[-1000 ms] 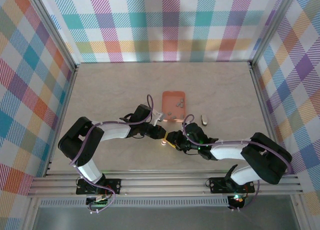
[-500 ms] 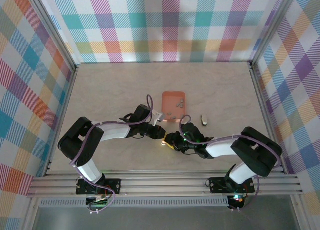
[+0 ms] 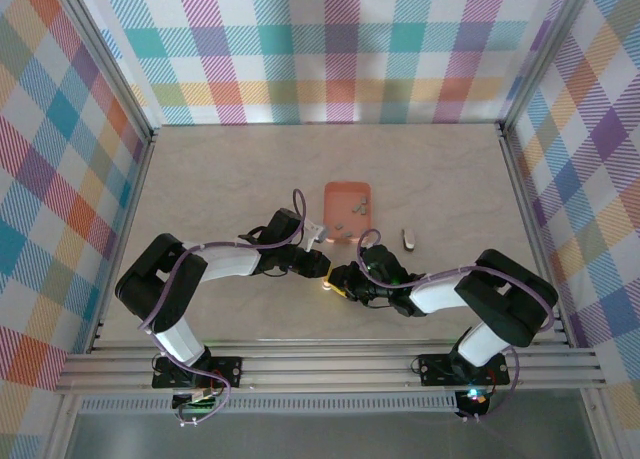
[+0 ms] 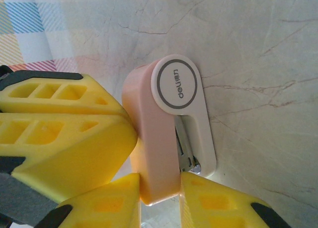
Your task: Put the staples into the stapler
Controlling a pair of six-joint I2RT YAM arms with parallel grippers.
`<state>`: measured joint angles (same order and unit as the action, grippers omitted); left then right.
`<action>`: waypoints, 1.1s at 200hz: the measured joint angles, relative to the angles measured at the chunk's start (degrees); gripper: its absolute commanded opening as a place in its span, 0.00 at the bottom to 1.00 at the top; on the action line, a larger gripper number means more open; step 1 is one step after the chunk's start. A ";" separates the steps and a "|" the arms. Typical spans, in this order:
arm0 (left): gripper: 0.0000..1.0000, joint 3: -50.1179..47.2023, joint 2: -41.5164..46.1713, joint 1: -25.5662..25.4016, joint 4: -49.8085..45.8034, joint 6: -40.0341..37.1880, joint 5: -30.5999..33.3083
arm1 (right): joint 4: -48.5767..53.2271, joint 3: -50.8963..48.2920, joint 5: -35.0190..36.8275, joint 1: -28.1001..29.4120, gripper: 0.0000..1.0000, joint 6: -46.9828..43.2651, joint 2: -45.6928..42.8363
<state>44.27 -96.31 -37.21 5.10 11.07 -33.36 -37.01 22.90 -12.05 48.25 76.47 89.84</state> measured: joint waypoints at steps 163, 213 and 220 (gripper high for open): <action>0.38 0.28 4.00 -0.42 -6.21 1.36 7.08 | 14.78 5.62 0.70 0.39 0.30 -1.27 -2.05; 0.59 2.67 10.32 -0.61 -11.91 2.51 12.26 | 27.96 9.77 3.89 0.52 0.36 -7.41 -8.39; 0.62 3.19 11.63 -0.50 -12.52 2.69 13.31 | 29.38 10.14 4.22 0.52 0.37 -8.26 -9.40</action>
<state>47.46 -84.68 -37.71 -7.42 13.76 -20.05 -7.64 33.04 -7.84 48.77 68.20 80.44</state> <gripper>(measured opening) 0.575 0.355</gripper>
